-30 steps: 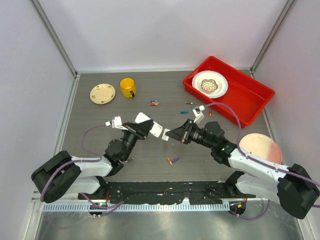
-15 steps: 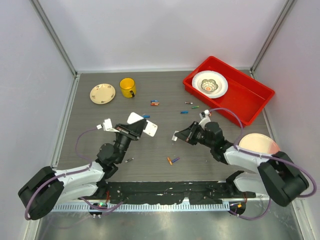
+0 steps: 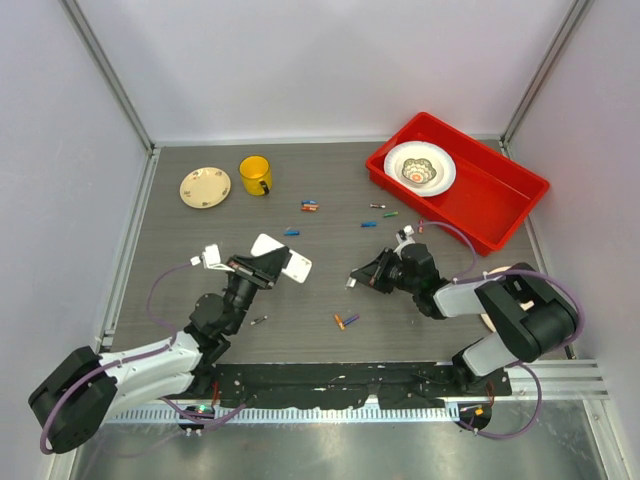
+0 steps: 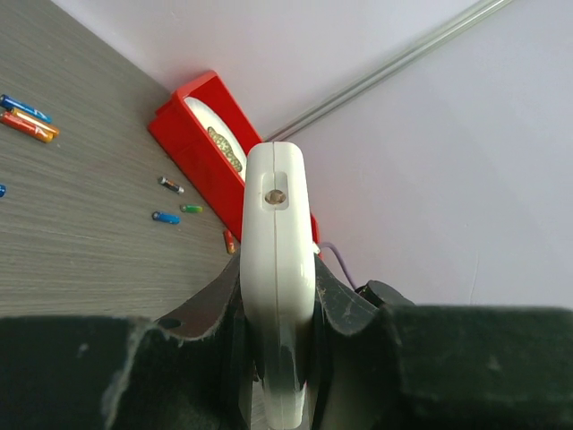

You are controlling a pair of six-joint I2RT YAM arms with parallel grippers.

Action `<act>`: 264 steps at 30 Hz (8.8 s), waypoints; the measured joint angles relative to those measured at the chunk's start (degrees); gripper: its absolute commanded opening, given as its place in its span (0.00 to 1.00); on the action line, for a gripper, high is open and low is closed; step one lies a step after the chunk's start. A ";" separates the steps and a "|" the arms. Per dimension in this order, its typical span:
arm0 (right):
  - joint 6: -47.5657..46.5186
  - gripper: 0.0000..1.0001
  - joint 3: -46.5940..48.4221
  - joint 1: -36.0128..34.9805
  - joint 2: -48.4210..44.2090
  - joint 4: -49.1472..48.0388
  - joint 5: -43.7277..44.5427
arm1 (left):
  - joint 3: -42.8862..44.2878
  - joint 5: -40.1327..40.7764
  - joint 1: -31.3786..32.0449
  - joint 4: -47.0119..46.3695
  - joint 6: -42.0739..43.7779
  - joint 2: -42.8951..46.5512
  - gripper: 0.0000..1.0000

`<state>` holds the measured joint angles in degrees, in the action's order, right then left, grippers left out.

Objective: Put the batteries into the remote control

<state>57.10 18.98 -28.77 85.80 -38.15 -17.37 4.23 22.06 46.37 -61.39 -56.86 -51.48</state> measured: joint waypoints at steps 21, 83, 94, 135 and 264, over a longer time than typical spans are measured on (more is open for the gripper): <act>-1.55 0.54 -1.79 0.83 -5.09 7.93 1.11 | 0.00 0.02 0.00 4.92 0.37 2.75 0.00; -33.24 0.81 48.48 -2.34 15.65 51.01 36.50 | 10.88 -52.74 -12.44 34.47 -3.67 19.02 0.00; -35.23 0.80 55.78 -2.34 25.03 54.07 38.03 | 9.68 -52.11 -12.44 34.97 -4.07 17.90 0.00; -33.73 0.15 51.84 -0.87 26.18 49.09 36.15 | 7.82 -50.56 -12.44 32.37 -4.87 16.74 0.01; -48.22 0.01 43.76 -18.25 9.75 53.92 28.26 | 6.25 -40.68 -12.44 42.75 -4.07 23.89 0.00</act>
<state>8.88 62.74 -47.03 95.55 15.77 10.90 10.48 -18.61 33.93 -18.63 -60.93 -27.59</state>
